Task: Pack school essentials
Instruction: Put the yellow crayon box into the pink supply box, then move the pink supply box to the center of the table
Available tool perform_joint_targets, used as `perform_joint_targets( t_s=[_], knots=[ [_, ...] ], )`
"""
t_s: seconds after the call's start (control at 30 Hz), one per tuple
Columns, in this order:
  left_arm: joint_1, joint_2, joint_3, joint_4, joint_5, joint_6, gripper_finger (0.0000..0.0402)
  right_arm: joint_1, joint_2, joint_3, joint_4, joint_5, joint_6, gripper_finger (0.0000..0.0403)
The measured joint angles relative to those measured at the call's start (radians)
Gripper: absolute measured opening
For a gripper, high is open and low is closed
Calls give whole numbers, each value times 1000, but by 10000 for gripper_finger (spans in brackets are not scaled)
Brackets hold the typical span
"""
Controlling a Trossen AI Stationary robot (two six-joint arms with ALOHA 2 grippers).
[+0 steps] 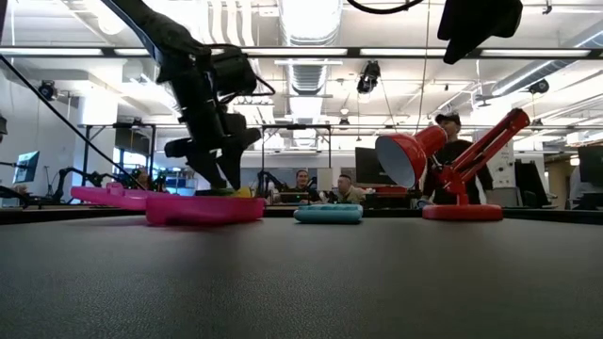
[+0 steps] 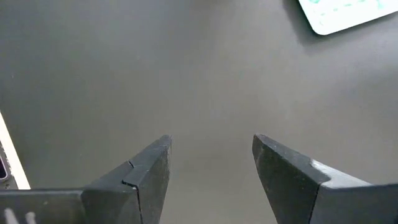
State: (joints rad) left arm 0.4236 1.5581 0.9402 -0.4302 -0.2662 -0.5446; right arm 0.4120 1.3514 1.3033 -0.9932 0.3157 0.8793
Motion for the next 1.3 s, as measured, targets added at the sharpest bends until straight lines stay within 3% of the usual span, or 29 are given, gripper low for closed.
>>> perform_joint_targets(
  t_s=[0.33,0.47,0.77,1.0,1.3],
  knots=[
    [-8,51,-1,5,-151,-7,176,0,0,0,3,0,2,215],
    [4,82,0,4,-193,-141,176,0,0,0,4,0,21,215],
    [-8,41,4,48,-158,-181,176,1,0,0,4,0,39,215],
    [-52,-63,3,27,-60,-88,176,1,0,0,4,0,18,215],
    [-181,-15,-14,18,-104,-79,176,1,0,0,3,1,-7,215]
  ],
)
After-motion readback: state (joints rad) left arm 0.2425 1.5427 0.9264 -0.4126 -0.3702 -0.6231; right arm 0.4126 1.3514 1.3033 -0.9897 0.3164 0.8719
